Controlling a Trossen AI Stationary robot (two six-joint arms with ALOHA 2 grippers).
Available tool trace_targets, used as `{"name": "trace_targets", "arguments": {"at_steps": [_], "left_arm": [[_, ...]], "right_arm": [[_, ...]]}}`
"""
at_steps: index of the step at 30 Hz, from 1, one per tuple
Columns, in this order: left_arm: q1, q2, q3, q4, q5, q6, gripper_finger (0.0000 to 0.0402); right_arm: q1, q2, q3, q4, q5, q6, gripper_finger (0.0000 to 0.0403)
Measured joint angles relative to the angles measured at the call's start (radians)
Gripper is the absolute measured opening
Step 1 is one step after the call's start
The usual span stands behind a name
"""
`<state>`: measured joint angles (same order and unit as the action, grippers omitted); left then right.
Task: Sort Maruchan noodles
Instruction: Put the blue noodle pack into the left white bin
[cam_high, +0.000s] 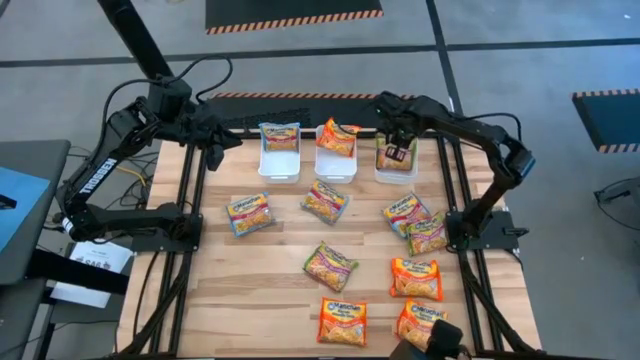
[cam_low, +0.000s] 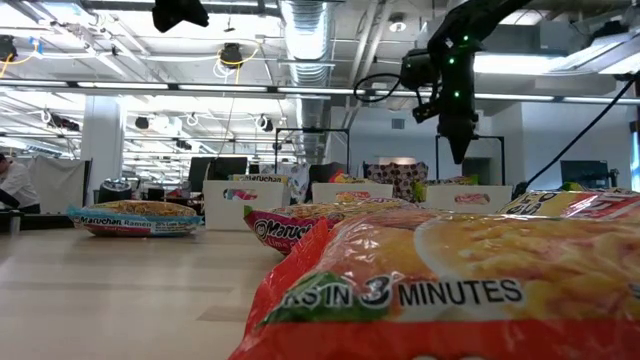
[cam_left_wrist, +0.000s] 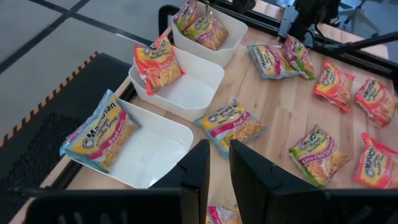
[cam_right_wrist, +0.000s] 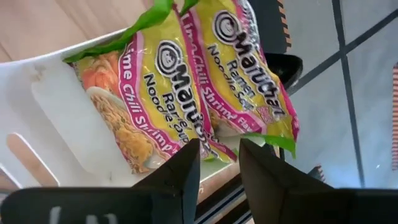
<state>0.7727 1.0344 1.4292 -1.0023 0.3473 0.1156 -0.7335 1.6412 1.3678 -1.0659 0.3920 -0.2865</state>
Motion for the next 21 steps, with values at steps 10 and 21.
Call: {"name": "trace_targets", "arguments": {"at_steps": [10, 21], "left_arm": [[0.000, 0.000, 0.000, -0.003, -0.051, -0.079, 0.0047], [0.000, 0.000, -0.015, -0.035, -0.084, -0.131, 0.0096]], "right_arm": [[0.015, -0.127, 0.000, 0.006, -0.038, 0.097, 0.0130], [0.020, -0.150, 0.000, 0.020, -0.060, 0.149, 0.0130]]}}
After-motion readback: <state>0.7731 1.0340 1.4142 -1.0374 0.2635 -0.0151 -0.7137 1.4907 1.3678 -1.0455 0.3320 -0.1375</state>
